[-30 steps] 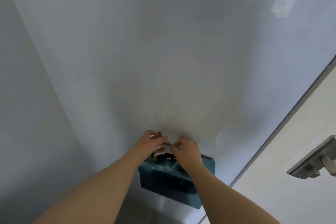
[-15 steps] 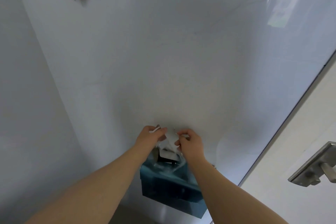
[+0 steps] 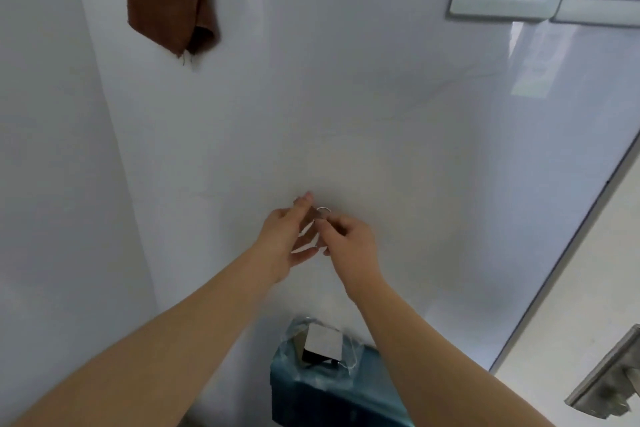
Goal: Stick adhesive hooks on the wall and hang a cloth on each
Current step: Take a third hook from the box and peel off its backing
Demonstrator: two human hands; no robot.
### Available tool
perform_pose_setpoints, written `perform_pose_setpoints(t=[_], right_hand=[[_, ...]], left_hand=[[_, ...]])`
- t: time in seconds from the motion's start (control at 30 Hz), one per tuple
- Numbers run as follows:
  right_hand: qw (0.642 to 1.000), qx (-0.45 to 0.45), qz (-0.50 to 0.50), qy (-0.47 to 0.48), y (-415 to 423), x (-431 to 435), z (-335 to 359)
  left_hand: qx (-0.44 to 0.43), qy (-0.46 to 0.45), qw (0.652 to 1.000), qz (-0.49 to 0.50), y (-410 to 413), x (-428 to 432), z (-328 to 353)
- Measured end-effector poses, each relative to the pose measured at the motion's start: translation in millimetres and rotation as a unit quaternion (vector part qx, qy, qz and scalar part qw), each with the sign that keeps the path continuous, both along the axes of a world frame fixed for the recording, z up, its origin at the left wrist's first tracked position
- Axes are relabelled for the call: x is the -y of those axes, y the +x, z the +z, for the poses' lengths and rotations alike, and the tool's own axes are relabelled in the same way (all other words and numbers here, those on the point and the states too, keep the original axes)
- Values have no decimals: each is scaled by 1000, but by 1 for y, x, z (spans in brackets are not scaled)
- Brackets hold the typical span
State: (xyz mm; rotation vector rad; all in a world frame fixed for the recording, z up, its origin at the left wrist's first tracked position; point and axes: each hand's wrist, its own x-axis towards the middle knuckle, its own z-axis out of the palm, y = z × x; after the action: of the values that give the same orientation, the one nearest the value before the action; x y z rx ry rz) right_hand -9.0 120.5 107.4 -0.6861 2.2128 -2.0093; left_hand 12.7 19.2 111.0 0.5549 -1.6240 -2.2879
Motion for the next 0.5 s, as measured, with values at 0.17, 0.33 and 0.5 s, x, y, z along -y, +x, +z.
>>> perform_pose_setpoints(t=[0.17, 0.33, 0.5], right_hand=[[991, 71, -57, -98, -2, 6, 29], [952, 192, 28, -235, -5, 9, 64], [913, 275, 100, -283, -4, 14, 85]], left_hand=[[-65, -30, 996, 56, 6, 5, 26], [-215, -76, 973, -29, 17, 20, 54], [-282, -96, 943, -148, 16, 37, 68]])
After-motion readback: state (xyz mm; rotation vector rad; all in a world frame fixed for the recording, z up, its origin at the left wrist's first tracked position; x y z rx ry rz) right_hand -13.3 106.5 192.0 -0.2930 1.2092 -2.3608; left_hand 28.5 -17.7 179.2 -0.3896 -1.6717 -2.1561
